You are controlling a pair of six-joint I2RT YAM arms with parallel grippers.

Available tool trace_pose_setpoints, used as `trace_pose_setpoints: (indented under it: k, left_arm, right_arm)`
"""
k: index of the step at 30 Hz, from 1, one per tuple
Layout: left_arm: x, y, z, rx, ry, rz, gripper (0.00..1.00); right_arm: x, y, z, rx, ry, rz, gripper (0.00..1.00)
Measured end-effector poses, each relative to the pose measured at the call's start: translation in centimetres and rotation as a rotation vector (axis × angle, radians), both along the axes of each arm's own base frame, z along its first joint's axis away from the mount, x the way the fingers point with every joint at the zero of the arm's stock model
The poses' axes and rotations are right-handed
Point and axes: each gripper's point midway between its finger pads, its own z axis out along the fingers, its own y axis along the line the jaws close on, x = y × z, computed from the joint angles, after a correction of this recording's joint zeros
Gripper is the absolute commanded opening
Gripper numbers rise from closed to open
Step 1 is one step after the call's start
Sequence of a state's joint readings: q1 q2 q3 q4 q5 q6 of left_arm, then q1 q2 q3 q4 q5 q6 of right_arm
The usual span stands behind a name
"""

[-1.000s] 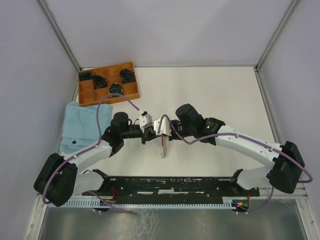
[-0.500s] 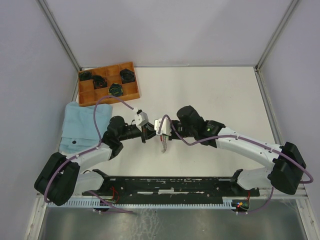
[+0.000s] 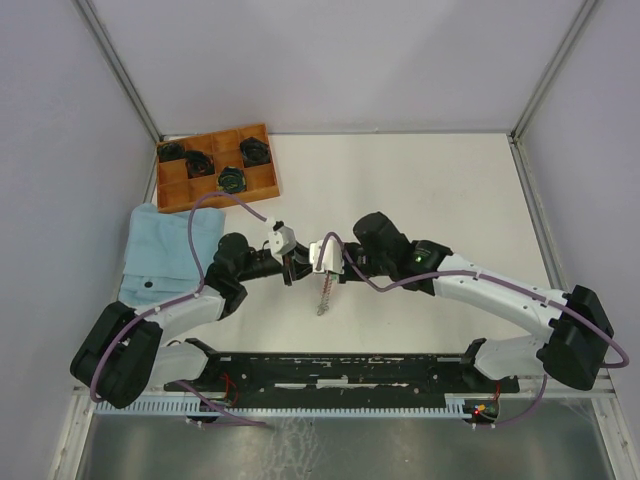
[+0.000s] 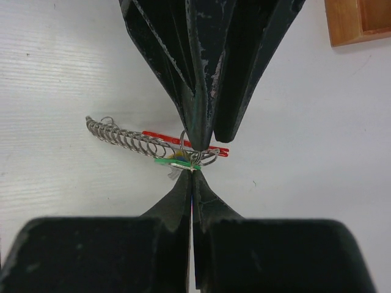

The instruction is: Put the keys on the keyring

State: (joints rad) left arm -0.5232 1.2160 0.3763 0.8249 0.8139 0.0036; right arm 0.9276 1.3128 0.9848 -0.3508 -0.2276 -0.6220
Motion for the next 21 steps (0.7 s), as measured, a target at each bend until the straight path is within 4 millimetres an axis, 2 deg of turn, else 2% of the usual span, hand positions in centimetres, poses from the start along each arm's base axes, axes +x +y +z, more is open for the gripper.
trace_pose_setpoints:
  k: [8, 14, 21]
  left_arm:
    - [-0.8, 0.0, -0.9, 0.036, -0.014, -0.052, 0.34]
    - [-1.6, -0.3, -1.1, 0.06, -0.025, -0.117, 0.34]
    - [-1.7, -0.4, -1.3, 0.073, -0.021, -0.142, 0.3]
  right_arm:
    - [-0.2, -0.1, 1.1, -0.018, -0.009, 0.027, 0.01]
    - [-0.5, 0.0, 1.7, -0.022, -0.005, 0.054, 0.01]
    - [-1.1, 0.0, 1.3, -0.039, 0.022, 0.079, 0.01]
